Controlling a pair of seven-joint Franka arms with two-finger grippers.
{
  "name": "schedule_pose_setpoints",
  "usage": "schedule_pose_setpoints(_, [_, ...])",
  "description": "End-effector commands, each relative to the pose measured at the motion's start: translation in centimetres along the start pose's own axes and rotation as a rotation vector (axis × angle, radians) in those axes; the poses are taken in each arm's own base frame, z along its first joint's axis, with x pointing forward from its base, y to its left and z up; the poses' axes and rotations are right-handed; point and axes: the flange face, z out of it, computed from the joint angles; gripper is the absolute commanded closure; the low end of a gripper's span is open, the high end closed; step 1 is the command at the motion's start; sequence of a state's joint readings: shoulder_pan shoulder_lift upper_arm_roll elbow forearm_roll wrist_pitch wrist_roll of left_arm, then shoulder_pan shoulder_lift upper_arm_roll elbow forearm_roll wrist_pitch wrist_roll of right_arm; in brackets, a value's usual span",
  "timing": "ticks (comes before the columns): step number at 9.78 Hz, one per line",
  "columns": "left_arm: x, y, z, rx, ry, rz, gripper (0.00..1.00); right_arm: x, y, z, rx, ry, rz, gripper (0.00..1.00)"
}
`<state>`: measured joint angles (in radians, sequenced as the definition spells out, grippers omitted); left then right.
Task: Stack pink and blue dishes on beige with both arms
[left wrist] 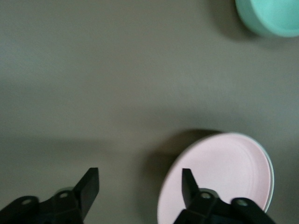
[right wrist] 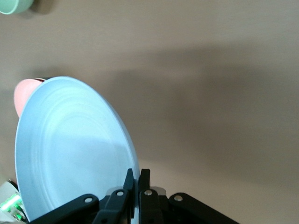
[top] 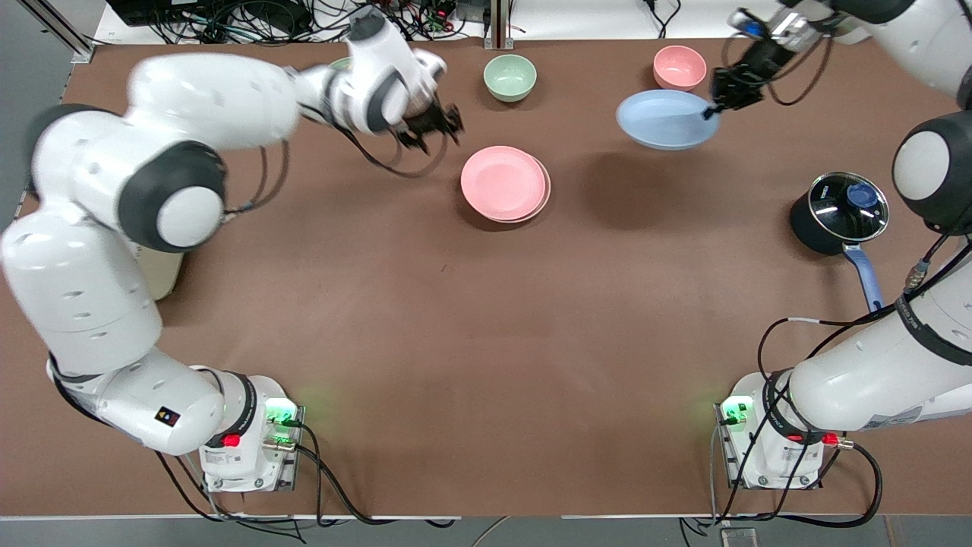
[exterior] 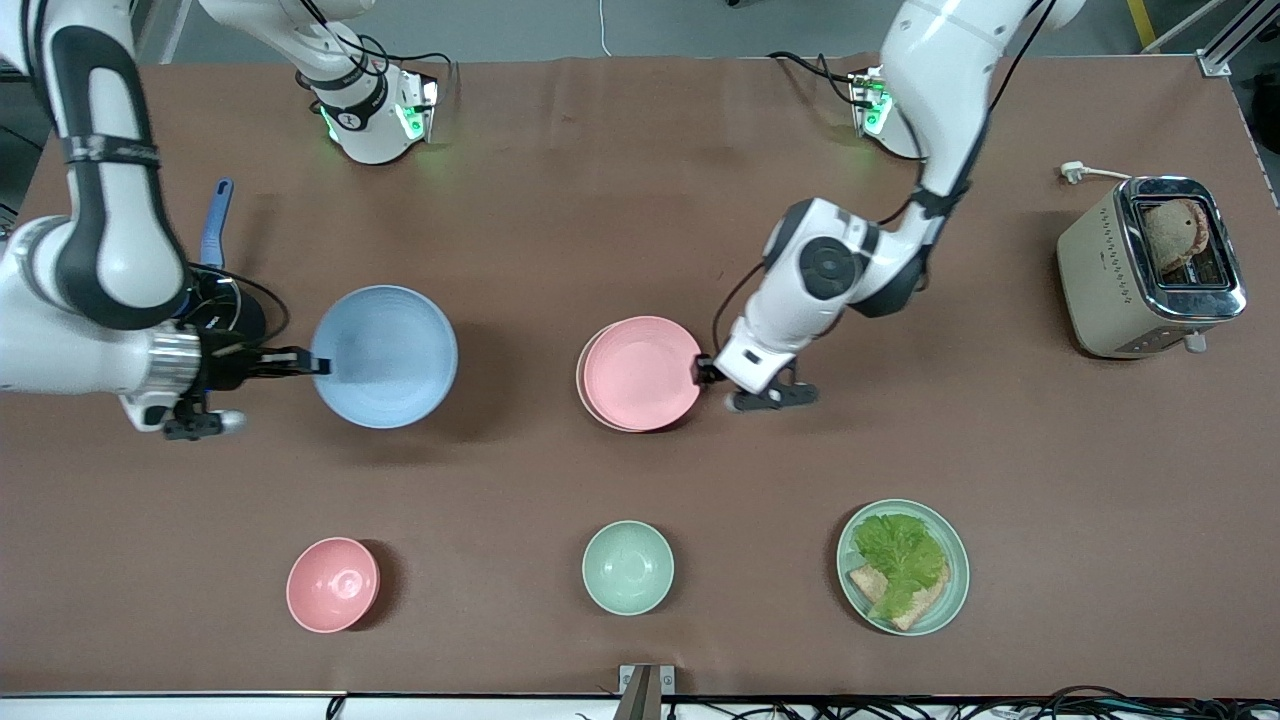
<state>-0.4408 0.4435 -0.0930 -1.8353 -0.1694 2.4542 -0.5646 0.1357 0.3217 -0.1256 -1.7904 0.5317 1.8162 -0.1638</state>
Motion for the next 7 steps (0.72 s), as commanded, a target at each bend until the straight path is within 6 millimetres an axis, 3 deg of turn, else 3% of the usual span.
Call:
schedule_pose_setpoints(1, [6.2, -6.1, -9.4, 0.135, 0.053, 0.042, 0.00, -0.5, -7.0, 3.3, 0.015, 0.030, 0.108, 1.00])
schedule_pose_setpoints(3, [9.2, -9.0, -17.5, 0.240, 0.058, 0.121, 0.00, -1.1, -13.7, 7.3, 0.034, 0.074, 0.184, 1.00])
schedule_pose_setpoints(4, [10.0, -11.1, -22.4, 0.263, 0.043, 0.134, 0.00, -1.3, -16.5, 10.8, 0.050, 0.067, 0.226, 0.99])
schedule_pose_setpoints(6, [8.4, -13.6, -32.2, 0.277, 0.038, 0.163, 0.00, -2.5, -19.1, 15.6, 0.056, 0.085, 0.277, 0.99])
schedule_pose_setpoints(7, [7.4, -14.5, -34.8, 0.291, 0.039, 0.187, 0.00, -3.6, -19.6, 18.1, 0.048, 0.107, 0.267, 0.98])
